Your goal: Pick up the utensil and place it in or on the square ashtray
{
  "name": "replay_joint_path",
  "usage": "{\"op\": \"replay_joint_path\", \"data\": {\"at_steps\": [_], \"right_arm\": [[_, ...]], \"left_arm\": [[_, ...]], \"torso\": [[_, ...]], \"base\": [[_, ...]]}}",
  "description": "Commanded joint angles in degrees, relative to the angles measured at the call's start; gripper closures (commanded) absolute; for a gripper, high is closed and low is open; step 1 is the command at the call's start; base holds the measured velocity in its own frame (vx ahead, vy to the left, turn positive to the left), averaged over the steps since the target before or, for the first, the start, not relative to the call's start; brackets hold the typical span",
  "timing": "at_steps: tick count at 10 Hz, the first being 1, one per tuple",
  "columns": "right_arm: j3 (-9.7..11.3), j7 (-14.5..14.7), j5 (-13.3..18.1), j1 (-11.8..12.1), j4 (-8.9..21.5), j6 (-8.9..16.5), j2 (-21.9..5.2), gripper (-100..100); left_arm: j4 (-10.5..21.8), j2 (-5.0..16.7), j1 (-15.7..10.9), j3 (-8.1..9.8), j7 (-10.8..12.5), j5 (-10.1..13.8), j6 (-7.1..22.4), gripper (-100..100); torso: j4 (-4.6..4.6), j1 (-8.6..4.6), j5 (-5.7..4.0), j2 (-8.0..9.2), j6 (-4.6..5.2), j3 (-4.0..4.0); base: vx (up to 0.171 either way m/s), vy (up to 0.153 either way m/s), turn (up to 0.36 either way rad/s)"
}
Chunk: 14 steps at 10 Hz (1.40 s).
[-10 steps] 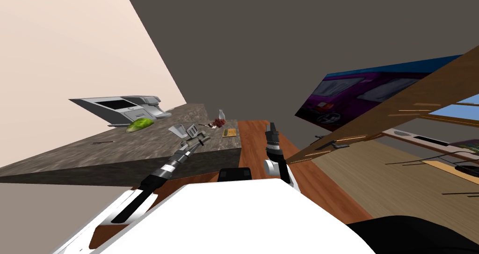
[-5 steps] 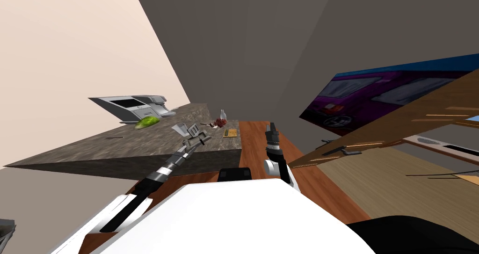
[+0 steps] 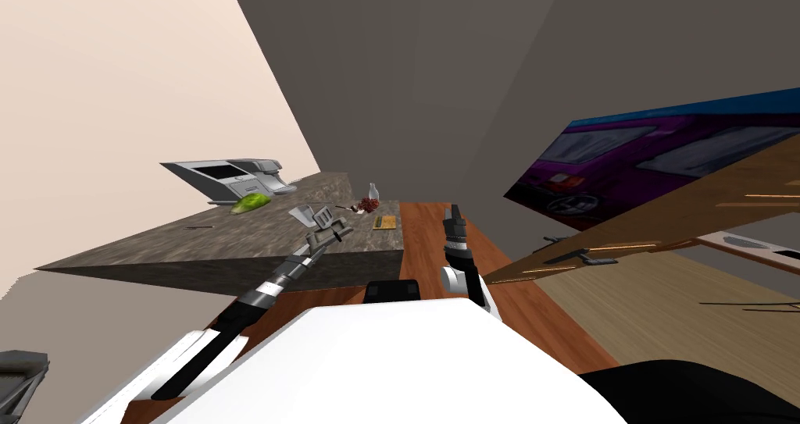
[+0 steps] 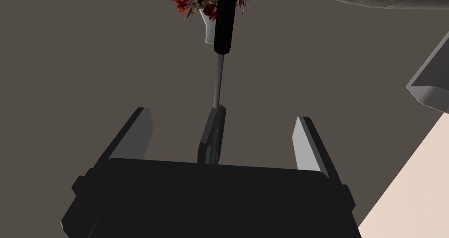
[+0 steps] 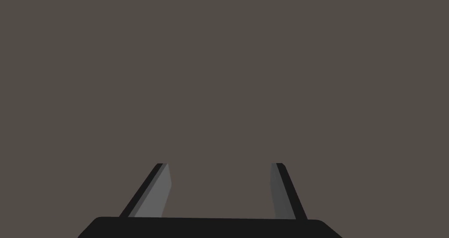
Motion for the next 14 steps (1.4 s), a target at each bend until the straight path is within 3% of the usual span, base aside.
{"op": "replay_joint_path", "data": {"at_steps": [1,5,6,9,14], "right_arm": [[0.0,0.0,0.0,0.0,0.0,0.0,0.0,0],[0.0,0.0,0.0,0.0,0.0,0.0,0.0,0],[0.0,0.0,0.0,0.0,0.0,0.0,0.0,0],[0.0,0.0,0.0,0.0,0.0,0.0,0.0,0],[0.0,0.0,0.0,0.0,0.0,0.0,0.0,0]], "left_arm": [[0.0,0.0,0.01,0.0,-0.01,0.0,0.0,-100],[0.0,0.0,0.01,0.0,-0.01,0.0,0.0,-100],[0.93,0.11,1.89,0.49,-0.81,0.65,-2.87,-100],[1.86,0.23,3.78,0.98,-1.62,1.31,-6.47,-100],[1.86,0.23,3.78,0.98,-1.62,1.31,-6.47,-100]], "torso": [[0.0,0.0,0.0,0.0,0.0,0.0],[0.01,0.05,0.01,0.03,0.01,0.02],[0.0,0.02,0.01,0.01,0.0,0.01],[-0.02,-0.11,-0.03,-0.05,-0.02,-0.03],[0.0,0.03,0.0,0.01,0.02,0.01]], "base": [[0.0,0.0,0.0],[-0.003,0.004,-0.011],[0.033,-0.047,0.134],[0.017,-0.025,0.072],[0.0,0.0,0.0]]}}
